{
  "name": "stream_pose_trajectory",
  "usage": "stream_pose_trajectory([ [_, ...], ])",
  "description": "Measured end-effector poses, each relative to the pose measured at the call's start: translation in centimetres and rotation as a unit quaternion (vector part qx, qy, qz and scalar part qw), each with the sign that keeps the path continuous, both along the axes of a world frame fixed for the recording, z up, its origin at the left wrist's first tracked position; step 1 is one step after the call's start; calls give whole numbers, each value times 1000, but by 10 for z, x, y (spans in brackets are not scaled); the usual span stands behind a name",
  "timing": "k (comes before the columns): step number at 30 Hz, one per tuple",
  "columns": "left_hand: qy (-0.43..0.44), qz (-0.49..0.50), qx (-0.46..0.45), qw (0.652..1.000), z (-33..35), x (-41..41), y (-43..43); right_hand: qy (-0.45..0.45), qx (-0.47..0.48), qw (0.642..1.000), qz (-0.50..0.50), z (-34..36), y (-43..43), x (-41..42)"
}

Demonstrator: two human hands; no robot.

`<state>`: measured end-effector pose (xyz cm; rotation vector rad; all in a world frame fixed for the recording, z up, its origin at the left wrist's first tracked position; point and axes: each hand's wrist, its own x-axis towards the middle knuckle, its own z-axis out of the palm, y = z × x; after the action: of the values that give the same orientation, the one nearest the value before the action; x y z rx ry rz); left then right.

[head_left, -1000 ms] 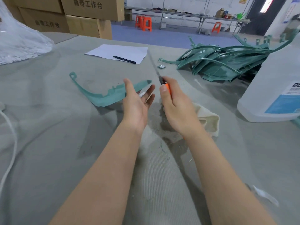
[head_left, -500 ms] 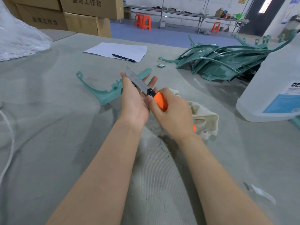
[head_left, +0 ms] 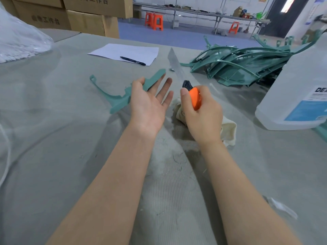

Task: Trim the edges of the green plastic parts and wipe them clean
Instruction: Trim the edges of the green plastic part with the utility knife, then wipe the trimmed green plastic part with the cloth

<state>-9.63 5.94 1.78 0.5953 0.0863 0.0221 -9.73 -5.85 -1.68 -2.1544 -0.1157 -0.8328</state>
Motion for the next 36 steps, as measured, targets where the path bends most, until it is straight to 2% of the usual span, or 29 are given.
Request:
stream_pose_trajectory([
  [5,7,9,-11,1000,2,0,3,26,-58,996,64,1,10,-8],
  [12,-11,5,8,1000,3,-2,0,26,-108,993,48,-3,13,-6],
  [15,-5,-9,-22,1000,2,0,1,23,-94,995,33,-3,14,-6],
  [18,6,-27,-37,999,1,1,1,24,-42,999,7,-1,6,-2],
  [25,-21,-58,20,998,-1,0,1,87,-9,995,-57,4,-16,9],
  [29,34,-7,61,997,-5,5,0,97,38,991,-78,15,-40,14],
  [32,65,26,91,993,-8,6,-1,165,3,981,-103,13,-61,18],
  [36,56,16,91,994,-7,4,-5,302,-63,942,-135,2,-80,23],
])
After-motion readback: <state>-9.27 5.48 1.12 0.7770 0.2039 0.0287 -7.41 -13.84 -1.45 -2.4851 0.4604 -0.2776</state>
